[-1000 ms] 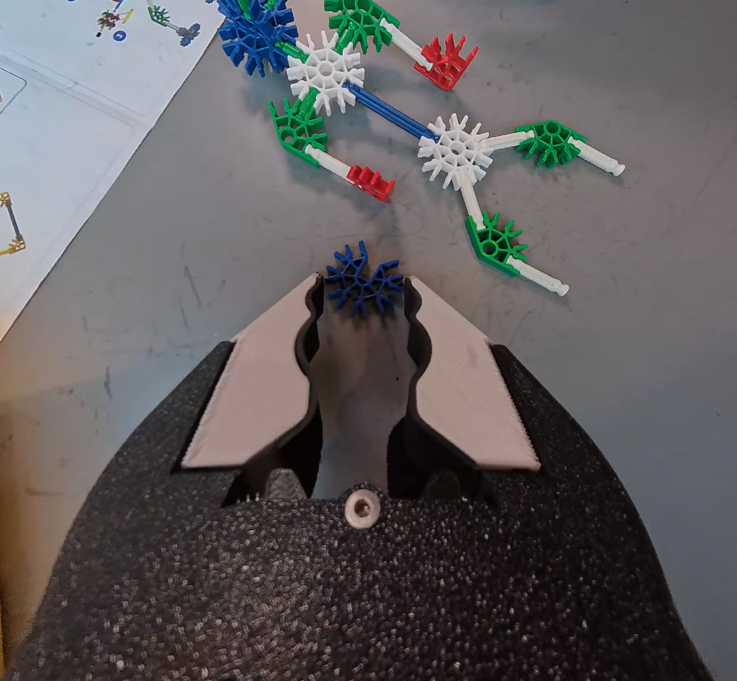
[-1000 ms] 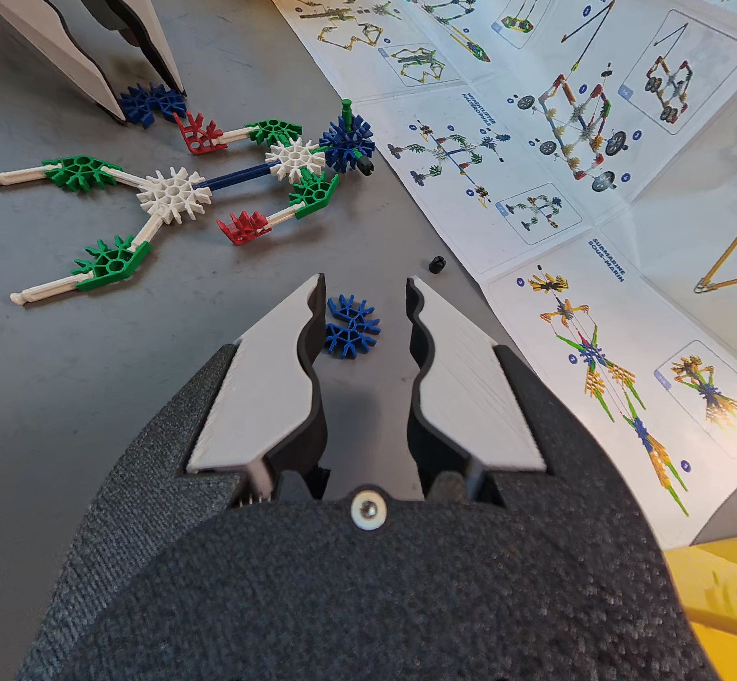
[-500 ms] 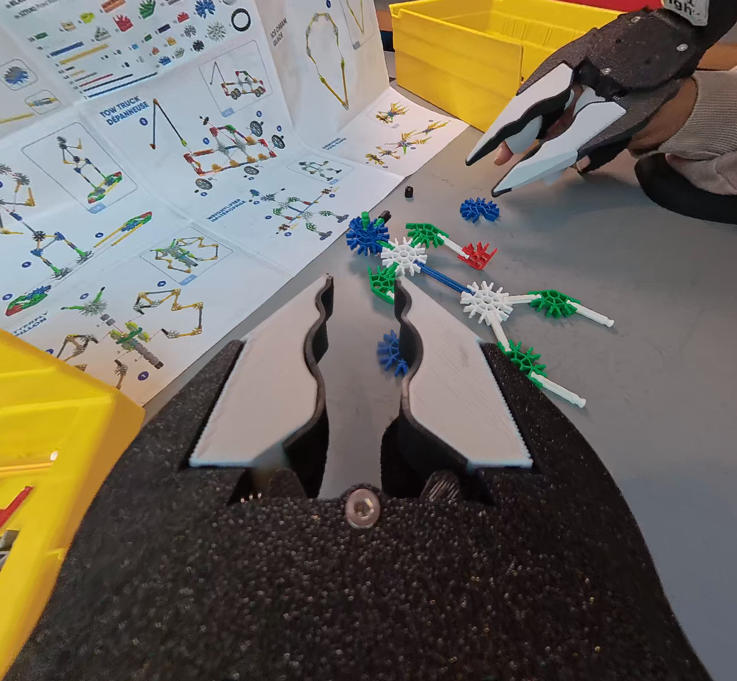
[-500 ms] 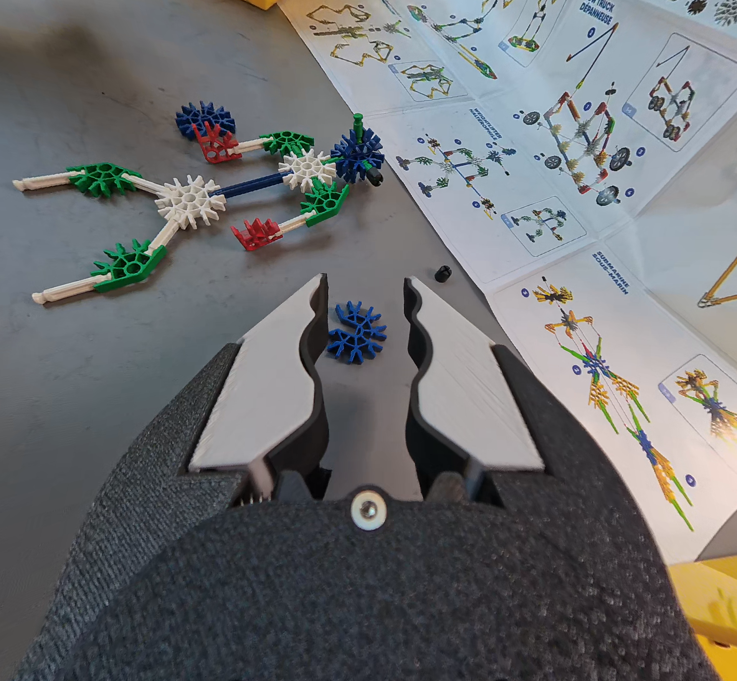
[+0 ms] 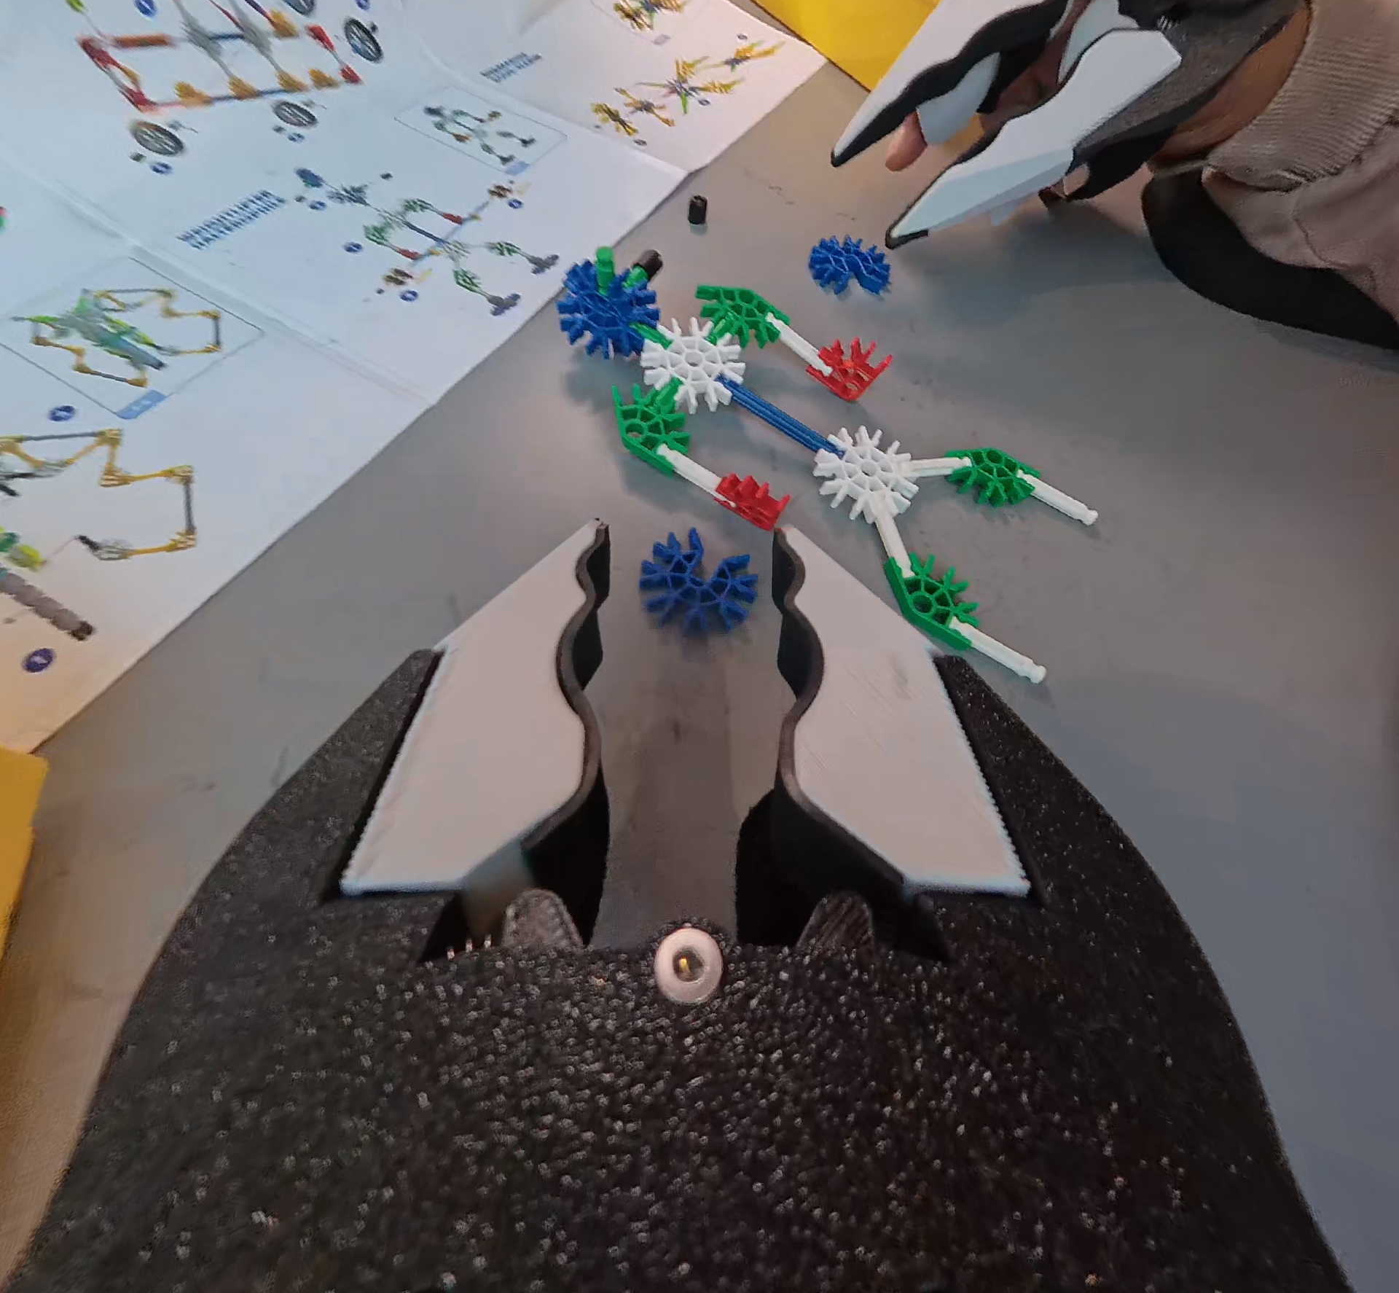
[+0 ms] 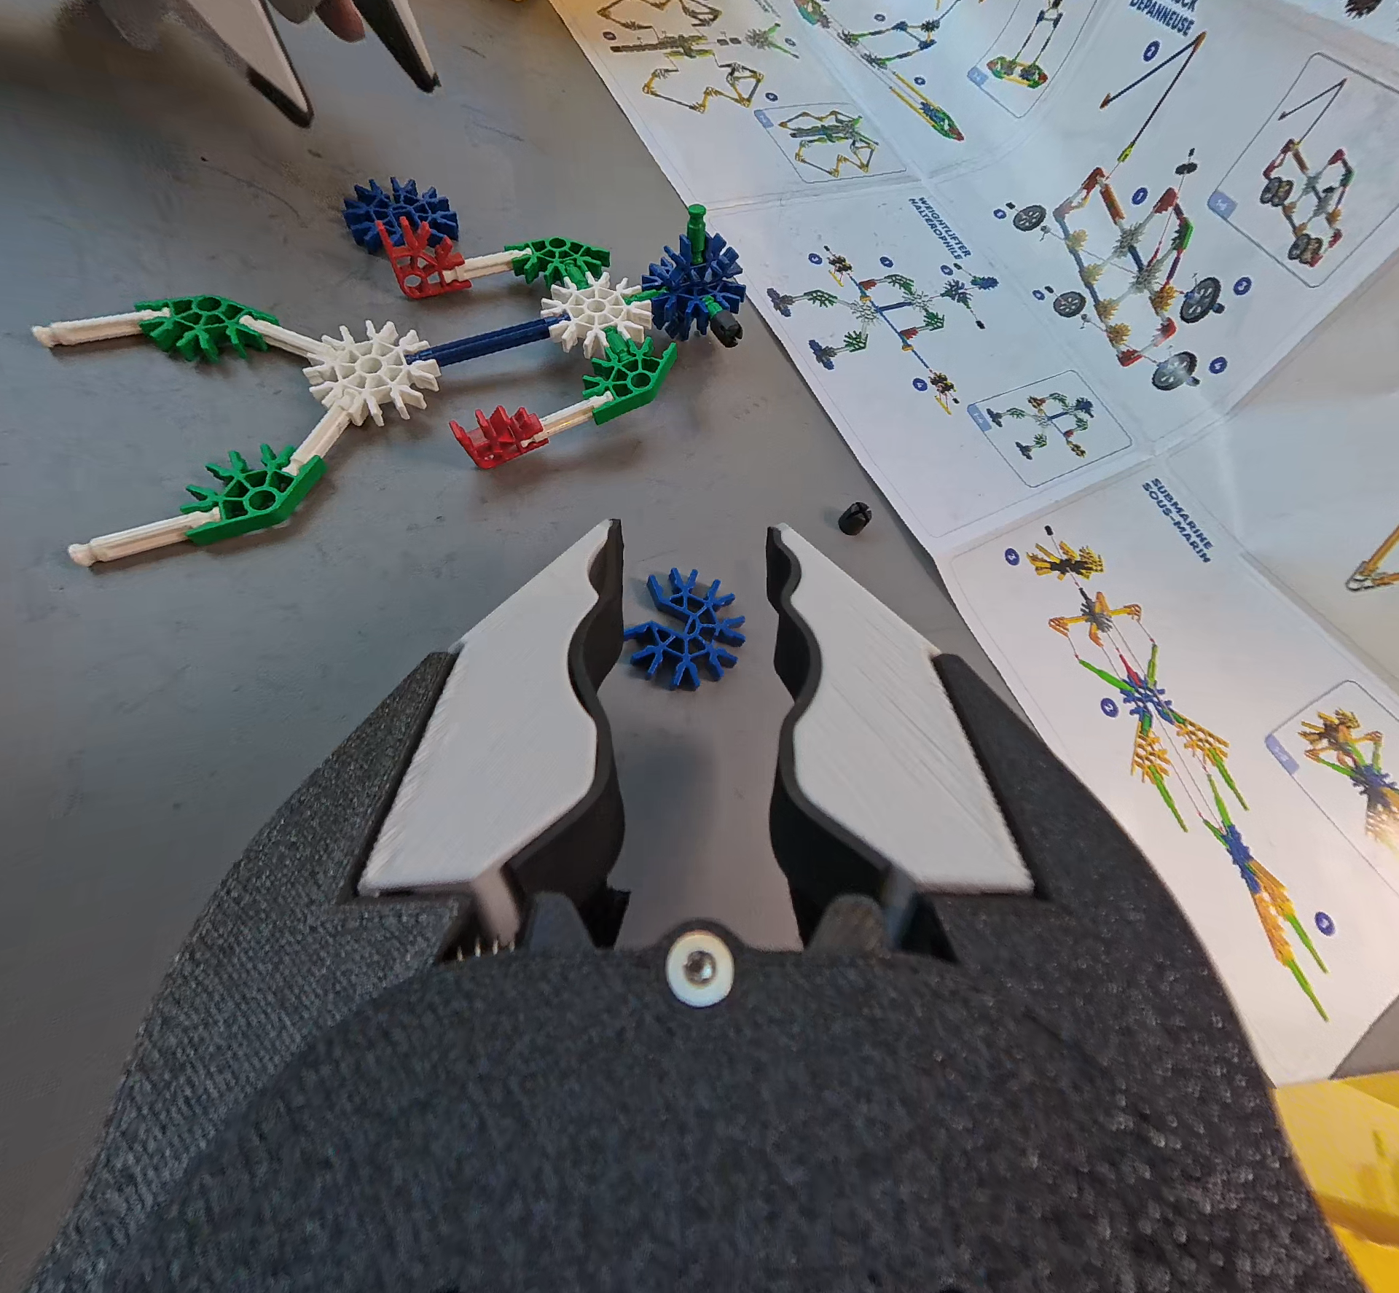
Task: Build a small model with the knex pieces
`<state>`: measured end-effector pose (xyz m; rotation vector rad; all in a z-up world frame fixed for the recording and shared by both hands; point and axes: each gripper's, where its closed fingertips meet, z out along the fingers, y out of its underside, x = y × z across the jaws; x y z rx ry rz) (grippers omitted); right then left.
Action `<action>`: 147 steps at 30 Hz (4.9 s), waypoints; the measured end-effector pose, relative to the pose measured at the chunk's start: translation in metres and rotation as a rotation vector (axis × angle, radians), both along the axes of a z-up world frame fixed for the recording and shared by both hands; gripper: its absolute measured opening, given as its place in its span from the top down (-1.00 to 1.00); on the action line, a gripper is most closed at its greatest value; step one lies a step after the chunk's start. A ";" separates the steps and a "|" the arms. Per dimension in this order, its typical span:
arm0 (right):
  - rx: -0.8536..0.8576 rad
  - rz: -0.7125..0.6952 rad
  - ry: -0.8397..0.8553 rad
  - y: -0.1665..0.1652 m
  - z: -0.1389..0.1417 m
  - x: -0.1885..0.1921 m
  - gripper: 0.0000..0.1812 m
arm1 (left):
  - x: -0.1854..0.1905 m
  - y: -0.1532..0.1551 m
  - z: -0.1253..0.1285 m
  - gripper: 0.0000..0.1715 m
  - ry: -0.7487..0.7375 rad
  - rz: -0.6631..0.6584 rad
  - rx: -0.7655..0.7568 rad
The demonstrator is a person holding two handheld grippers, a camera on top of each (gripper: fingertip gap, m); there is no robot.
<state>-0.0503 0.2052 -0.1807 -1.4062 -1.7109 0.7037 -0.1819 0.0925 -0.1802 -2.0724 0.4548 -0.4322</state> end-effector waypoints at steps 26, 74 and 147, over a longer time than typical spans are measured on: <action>-0.014 -0.005 -0.024 0.003 -0.004 0.000 0.60 | -0.051 -0.010 0.035 0.57 0.274 0.088 0.010; -0.029 -0.044 0.029 0.013 0.005 0.004 0.66 | -0.254 -0.072 -0.034 0.90 0.810 0.073 -0.756; -0.037 -0.048 0.051 0.012 0.011 0.005 0.66 | -0.166 -0.029 0.084 0.64 0.621 0.149 -0.330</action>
